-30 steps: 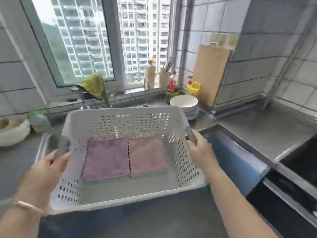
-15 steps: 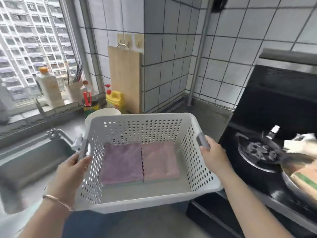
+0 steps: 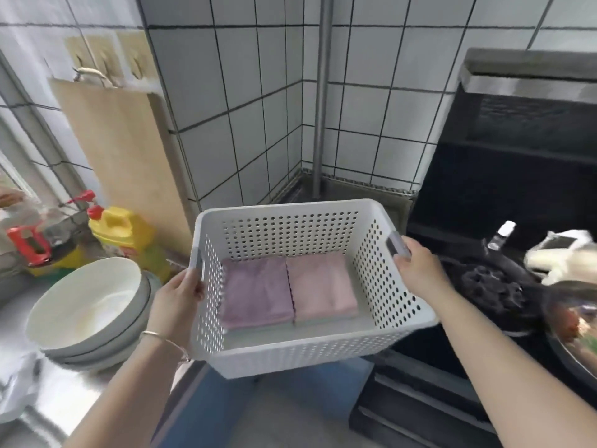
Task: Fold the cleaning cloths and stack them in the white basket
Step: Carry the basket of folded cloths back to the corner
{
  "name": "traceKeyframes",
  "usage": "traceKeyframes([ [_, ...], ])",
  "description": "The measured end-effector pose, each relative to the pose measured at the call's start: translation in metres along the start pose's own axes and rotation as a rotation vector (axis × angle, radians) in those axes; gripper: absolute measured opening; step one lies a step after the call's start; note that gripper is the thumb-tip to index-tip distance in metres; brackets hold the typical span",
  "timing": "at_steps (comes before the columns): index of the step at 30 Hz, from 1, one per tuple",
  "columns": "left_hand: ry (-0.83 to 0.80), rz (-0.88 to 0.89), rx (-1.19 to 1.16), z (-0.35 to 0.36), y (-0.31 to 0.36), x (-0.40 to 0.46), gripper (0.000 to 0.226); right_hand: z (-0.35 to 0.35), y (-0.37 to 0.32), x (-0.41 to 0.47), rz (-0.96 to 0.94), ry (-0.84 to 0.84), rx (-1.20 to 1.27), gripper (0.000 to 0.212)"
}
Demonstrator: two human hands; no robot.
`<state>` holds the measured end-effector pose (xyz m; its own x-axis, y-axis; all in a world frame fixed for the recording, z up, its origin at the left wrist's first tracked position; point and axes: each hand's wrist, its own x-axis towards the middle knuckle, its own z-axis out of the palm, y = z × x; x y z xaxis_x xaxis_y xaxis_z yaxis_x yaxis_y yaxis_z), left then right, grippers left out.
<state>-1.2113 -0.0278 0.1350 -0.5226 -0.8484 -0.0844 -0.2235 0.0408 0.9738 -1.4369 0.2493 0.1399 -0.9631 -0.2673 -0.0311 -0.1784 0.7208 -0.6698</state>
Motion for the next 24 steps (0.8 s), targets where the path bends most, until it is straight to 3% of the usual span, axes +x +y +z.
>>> traceKeyframes([
  [8,0.049,-0.103,0.039,0.092,0.001,0.067,0.034,0.005,0.017,0.132,-0.029,-0.107,-0.052,0.041],
  [15,0.19,-0.163,0.007,0.16,0.009,0.084,0.032,0.015,0.024,0.243,-0.093,-0.208,-0.138,0.042],
  [24,0.321,-0.255,-0.131,0.203,0.009,0.1,0.027,0.026,0.019,0.317,-0.149,-0.273,-0.198,0.04],
])
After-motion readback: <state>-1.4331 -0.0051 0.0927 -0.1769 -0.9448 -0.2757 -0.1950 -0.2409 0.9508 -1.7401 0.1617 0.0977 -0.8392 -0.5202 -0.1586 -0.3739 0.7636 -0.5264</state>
